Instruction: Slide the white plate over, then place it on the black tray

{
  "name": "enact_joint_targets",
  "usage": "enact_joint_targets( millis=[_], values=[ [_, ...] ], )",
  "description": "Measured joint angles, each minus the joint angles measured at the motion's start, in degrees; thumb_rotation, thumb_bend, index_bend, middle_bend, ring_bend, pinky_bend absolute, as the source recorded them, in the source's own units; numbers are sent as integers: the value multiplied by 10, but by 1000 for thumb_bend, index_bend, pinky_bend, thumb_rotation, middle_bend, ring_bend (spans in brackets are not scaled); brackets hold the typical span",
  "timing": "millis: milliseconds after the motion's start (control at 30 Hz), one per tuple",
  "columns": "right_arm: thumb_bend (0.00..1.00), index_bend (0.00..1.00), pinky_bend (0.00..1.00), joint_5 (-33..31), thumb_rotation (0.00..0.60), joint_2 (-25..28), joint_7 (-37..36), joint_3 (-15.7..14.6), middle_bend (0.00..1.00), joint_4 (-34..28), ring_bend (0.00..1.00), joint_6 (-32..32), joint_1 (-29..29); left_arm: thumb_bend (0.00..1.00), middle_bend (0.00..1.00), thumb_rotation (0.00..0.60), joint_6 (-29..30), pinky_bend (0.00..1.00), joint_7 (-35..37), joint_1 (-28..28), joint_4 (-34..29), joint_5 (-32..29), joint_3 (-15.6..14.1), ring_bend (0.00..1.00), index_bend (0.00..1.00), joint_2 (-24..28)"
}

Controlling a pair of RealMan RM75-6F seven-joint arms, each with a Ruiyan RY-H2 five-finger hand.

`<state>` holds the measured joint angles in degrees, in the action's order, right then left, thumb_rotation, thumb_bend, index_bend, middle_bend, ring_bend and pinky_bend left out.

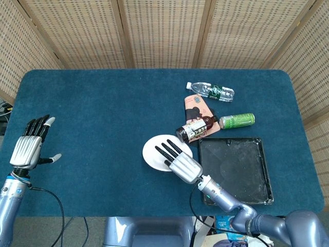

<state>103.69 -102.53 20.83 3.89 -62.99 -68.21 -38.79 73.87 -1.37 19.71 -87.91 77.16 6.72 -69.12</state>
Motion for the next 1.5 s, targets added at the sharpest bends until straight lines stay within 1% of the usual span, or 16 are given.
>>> enact_joint_targets(
  millis=[167, 333, 467, 567, 700, 867, 1000, 1133, 1267, 1500],
  values=[
    [459, 676, 12, 8, 600, -1, -6, -3, 0, 4, 0, -19, -2, 0, 0, 600, 1, 0, 2, -1, -2, 2, 0, 0, 0, 1],
    [458, 677, 16, 32, 600, 3, -20, -10, 0, 8, 0, -59, -5, 0, 0, 600, 1, 0, 1, -2, -3, 4, 0, 0, 0, 2],
    [459, 680, 19, 58, 600, 22, -26, -15, 0, 4, 0, -99, -6, 0, 0, 600, 1, 0, 0, -3, -4, 6, -1, 0, 0, 2],
    [459, 680, 19, 76, 600, 51, -31, -20, 0, -9, 0, -132, -5, 0, 0, 600, 1, 0, -2, -3, -5, 8, -2, 0, 0, 1],
    [459, 680, 19, 94, 600, 103, -36, -28, 0, -25, 0, -177, 5, 0, 0, 600, 0, 0, -4, -3, -5, 10, -3, 0, 0, -1],
    [458, 680, 19, 91, 600, 165, -53, -39, 0, -18, 0, -211, 37, 0, 0, 600, 0, 0, -9, -3, -7, 15, -6, 0, 0, -3],
    [458, 680, 19, 72, 600, 191, -79, -51, 0, 25, 0, -229, 71, 0, 0, 600, 2, 0, -11, -4, -8, 17, -6, 0, 0, -4],
    [459, 680, 19, 55, 600, 199, -116, -64, 0, 82, 0, -251, 106, 0, 0, 600, 4, 0, -15, -4, -11, 20, -6, 0, 0, -4],
    [459, 680, 21, 44, 600, 198, -149, -78, 0, 136, 0, -267, 138, 0, 0, 600, 5, 0, -17, -5, -14, 24, -8, 0, 0, -5],
    [458, 680, 27, 42, 600, 176, -181, -101, 0, 219, 0, -292, 176, 0, 0, 600, 8, 0, -20, -7, -18, 29, -10, 0, 0, -4]
  ],
)
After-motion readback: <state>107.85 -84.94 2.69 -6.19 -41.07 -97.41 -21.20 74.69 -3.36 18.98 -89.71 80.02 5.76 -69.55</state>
